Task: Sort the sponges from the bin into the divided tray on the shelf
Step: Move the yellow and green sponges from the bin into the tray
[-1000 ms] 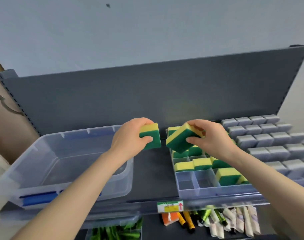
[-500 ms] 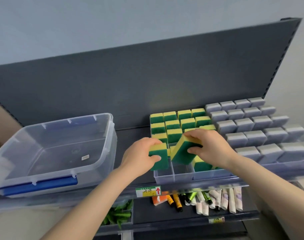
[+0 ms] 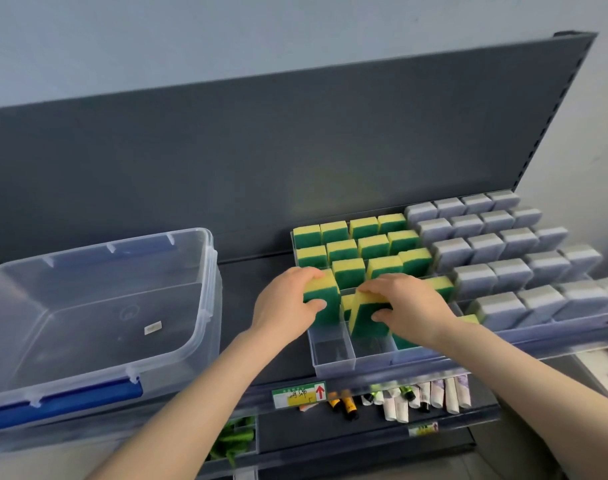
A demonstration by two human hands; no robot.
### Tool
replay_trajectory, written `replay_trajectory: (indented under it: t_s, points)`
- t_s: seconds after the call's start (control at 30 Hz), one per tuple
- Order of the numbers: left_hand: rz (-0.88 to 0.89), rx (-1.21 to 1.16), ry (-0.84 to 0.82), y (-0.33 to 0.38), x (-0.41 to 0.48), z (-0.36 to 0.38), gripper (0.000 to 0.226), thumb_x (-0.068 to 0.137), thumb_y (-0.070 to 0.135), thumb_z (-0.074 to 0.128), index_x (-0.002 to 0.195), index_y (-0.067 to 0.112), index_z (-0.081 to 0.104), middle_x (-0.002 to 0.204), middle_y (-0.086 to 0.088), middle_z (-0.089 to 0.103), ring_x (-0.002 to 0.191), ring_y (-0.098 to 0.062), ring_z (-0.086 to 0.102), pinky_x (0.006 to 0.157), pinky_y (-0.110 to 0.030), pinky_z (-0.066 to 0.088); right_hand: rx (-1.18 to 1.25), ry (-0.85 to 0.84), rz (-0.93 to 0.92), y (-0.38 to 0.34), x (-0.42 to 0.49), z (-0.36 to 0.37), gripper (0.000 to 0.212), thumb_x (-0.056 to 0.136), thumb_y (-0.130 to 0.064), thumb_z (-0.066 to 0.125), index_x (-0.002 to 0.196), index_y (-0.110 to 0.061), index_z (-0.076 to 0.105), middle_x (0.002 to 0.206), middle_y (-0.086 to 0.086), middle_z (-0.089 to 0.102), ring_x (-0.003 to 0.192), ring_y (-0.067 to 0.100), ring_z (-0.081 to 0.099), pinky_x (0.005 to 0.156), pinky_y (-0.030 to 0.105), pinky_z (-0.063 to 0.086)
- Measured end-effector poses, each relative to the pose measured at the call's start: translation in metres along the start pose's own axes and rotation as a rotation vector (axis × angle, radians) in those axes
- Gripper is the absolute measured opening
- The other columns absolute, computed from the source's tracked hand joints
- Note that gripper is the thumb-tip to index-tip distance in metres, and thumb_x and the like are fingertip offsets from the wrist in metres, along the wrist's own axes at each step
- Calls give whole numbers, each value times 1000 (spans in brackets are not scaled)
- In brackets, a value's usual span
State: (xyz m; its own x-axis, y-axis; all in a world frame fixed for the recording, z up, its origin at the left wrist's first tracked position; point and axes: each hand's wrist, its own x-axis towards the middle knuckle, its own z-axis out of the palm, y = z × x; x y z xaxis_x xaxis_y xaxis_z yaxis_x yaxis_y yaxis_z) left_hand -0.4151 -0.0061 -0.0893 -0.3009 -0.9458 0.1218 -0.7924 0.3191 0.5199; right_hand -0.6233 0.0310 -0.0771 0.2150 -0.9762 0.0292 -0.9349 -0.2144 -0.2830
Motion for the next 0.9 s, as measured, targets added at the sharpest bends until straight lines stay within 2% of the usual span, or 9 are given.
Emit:
replay_trajectory:
  t_s: [0.17, 0.27, 0.4, 0.5, 0.6, 0.67, 0.73, 0.8, 0.9]
  points:
    - [68, -22, -52, -5, -6, 5, 45, 84, 33, 67, 126, 38, 53, 133, 18, 52, 118, -9, 51, 83, -24, 40, -22, -13, 26, -4, 8, 4, 46, 85, -12, 62, 127, -26, 54, 120, -3, 61, 111, 21, 52, 90, 37, 48]
    - [91, -30, -38, -6, -8, 6, 45, 84, 34, 66, 127, 36, 53, 133, 17, 52, 119, -9, 50, 84, -24, 40, -48, -5, 34, -6, 12, 2, 44, 84, -9, 61, 124, -24, 56, 117, -2, 62, 108, 22, 53, 85, 35, 48]
    - [90, -18, -72, -8, -14, 10, 47, 85, 34, 65, 130, 36, 51, 134, 16, 51, 118, -10, 51, 84, -25, 42, -61, -100, 29, -8, 11, 0, 43, 80, -12, 62, 120, -28, 59, 111, -5, 65, 101, 20, 57, 77, 31, 50]
    - [84, -13, -83, -5, -17, 12, 48, 85, 33, 65, 130, 36, 52, 134, 15, 51, 117, -12, 51, 85, -27, 43, -114, -155, 12, -13, 9, 6, 40, 80, -14, 62, 117, -27, 59, 106, -4, 66, 97, 21, 59, 74, 33, 52]
    - [84, -8, -94, -1, -19, 14, 47, 83, 33, 67, 128, 36, 54, 133, 16, 51, 117, -11, 51, 88, -29, 44, -145, -184, 7, -12, 8, 16, 39, 81, -18, 64, 119, -25, 56, 103, -2, 65, 85, 19, 53, 66, 30, 46]
    - [63, -20, -92, -1, -22, 15, 47, 83, 33, 67, 128, 35, 55, 133, 17, 51, 118, -10, 50, 92, -30, 44, -132, -186, -10, -7, 7, 22, 42, 82, -23, 65, 122, -24, 54, 109, -2, 64, 91, 19, 54, 70, 30, 47]
    - [36, -56, -96, -1, -27, 18, 47, 82, 32, 68, 127, 32, 56, 130, 17, 52, 116, -8, 50, 93, -28, 43, -118, -181, -44, -1, 5, 22, 43, 83, -29, 65, 125, -26, 54, 118, -4, 60, 106, 19, 54, 82, 34, 50]
    - [17, -59, -108, -1, -33, 21, 48, 82, 32, 69, 127, 32, 56, 127, 17, 52, 114, -8, 51, 91, -27, 44, -109, -180, -75, 4, 5, 19, 45, 83, -32, 65, 126, -27, 54, 125, -6, 58, 113, 18, 52, 90, 34, 48]
    - [-2, 58, -88, -3, -38, 27, 47, 84, 32, 66, 130, 32, 53, 125, 17, 51, 111, -9, 52, 84, -26, 46, -94, -188, -107, 9, 6, 15, 46, 84, -31, 65, 128, -26, 54, 129, -6, 57, 117, 17, 51, 95, 32, 45]
